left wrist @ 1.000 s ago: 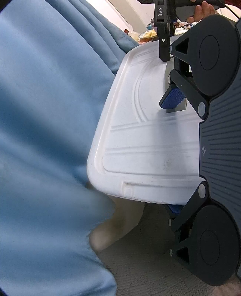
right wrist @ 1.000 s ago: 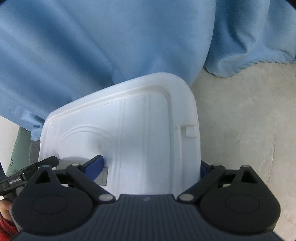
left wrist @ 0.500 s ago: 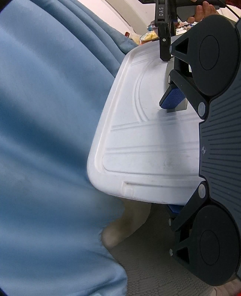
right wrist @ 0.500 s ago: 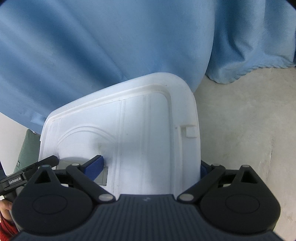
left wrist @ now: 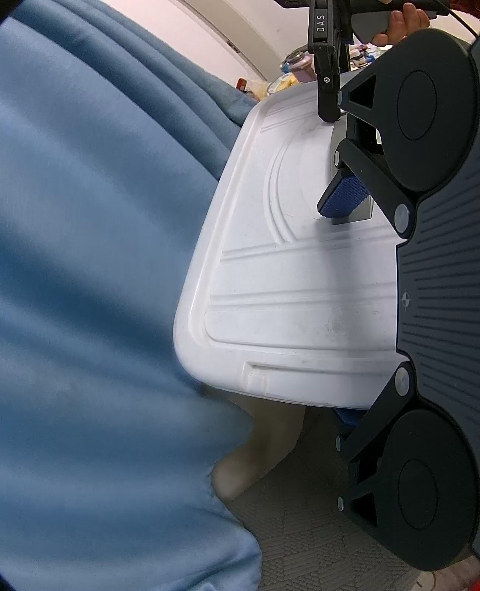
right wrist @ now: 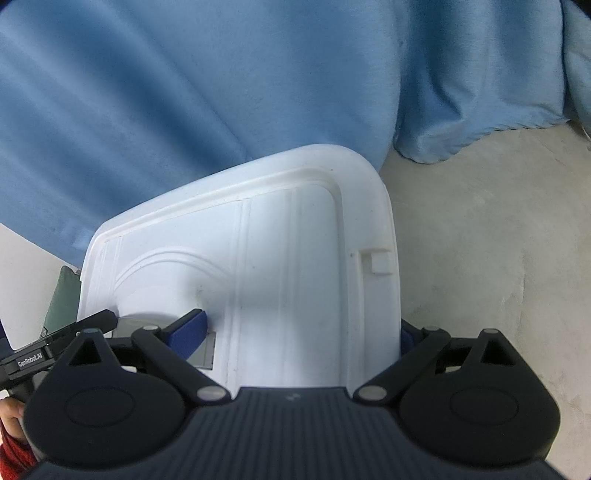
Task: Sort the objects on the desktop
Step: 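Carry the white lid with both grippers toward the light blue tub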
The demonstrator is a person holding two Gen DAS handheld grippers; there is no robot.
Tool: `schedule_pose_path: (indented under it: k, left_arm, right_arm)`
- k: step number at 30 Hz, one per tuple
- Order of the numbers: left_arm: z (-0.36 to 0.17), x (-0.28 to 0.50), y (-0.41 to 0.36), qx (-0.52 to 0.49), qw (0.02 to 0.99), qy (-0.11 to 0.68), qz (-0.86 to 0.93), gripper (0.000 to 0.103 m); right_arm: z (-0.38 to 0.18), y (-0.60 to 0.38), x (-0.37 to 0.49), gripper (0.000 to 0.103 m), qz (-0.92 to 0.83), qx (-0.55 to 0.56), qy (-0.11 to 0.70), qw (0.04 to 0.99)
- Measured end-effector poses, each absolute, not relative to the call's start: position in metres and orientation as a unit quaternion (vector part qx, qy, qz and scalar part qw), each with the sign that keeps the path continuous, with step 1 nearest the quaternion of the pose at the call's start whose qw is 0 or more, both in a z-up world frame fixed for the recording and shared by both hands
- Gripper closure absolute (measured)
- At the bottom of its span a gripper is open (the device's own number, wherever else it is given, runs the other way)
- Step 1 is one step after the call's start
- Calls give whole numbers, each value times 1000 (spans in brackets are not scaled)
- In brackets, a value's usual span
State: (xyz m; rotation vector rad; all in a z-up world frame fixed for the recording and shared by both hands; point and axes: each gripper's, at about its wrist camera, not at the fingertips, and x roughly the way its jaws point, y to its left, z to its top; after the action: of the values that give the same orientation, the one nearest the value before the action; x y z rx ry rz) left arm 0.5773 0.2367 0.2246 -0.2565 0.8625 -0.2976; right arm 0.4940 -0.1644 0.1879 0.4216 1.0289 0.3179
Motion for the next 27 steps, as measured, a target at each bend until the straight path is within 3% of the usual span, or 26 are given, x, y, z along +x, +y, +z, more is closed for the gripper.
schedule_pose_path:
  k: [27]
  left_arm:
    - [282,460,192,-93,903,389,-156,5]
  right_arm:
    - [169,-202,439,5,156,221,450,851]
